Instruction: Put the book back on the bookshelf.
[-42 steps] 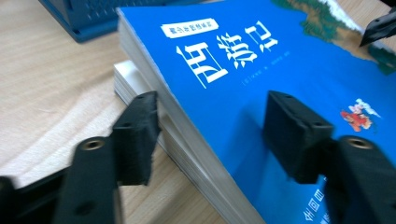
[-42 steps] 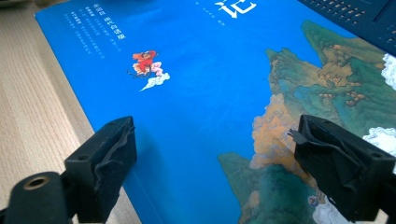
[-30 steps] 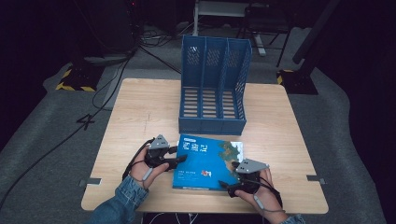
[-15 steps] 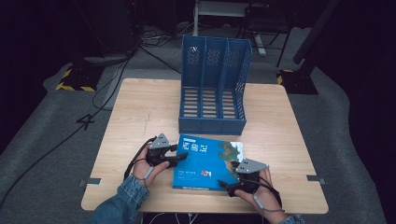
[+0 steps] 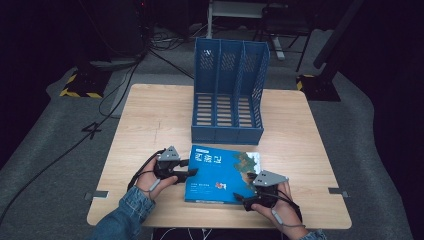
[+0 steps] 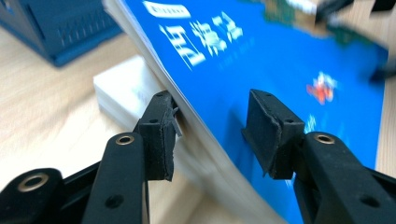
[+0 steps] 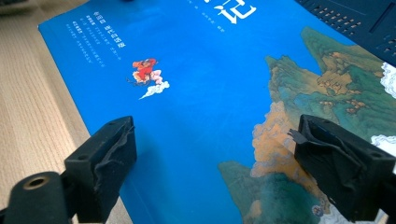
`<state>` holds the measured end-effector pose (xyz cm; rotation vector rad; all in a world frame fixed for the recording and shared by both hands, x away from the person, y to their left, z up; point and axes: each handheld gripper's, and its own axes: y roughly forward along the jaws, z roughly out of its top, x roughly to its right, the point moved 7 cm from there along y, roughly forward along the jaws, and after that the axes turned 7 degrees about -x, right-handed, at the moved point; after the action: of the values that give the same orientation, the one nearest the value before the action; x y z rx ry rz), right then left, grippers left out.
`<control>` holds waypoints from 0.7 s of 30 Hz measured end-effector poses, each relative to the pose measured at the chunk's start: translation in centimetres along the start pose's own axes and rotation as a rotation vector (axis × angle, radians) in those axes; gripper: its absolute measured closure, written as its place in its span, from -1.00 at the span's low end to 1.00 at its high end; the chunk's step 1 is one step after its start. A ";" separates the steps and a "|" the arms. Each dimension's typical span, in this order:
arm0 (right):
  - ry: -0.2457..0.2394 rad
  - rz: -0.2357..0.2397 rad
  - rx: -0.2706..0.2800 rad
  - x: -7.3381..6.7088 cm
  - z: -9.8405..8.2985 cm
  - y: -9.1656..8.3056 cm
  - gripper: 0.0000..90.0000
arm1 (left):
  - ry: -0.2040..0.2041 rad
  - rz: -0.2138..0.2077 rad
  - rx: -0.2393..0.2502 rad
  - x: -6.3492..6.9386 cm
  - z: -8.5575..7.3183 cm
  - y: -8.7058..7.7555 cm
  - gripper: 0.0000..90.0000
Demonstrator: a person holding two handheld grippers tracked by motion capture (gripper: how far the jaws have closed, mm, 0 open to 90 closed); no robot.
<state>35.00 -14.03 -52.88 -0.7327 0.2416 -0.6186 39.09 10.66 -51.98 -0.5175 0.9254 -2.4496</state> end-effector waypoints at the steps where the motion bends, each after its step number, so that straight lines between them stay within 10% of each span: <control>1: 0.000 0.002 -0.001 0.0 0.0 0.0 -0.71 | 0.021 0.007 0.010 0.2 0.2 -0.1 0.19; 6: 0.002 0.001 -0.002 0.0 0.1 0.1 -0.71 | 0.111 0.028 0.024 1.1 1.1 -0.2 0.13; 13: -0.042 -0.020 -0.022 -0.3 0.5 -0.2 -0.48 | 0.099 0.047 -0.020 0.8 0.6 0.9 -0.01; 21: -0.092 0.028 -0.049 -2.3 1.1 0.3 -0.49 | 0.073 -0.020 -0.038 1.0 -0.3 -0.8 0.30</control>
<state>33.74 -11.90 -52.32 -0.8014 0.1823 -0.5524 37.90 10.79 -51.49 -0.4556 1.0022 -2.4881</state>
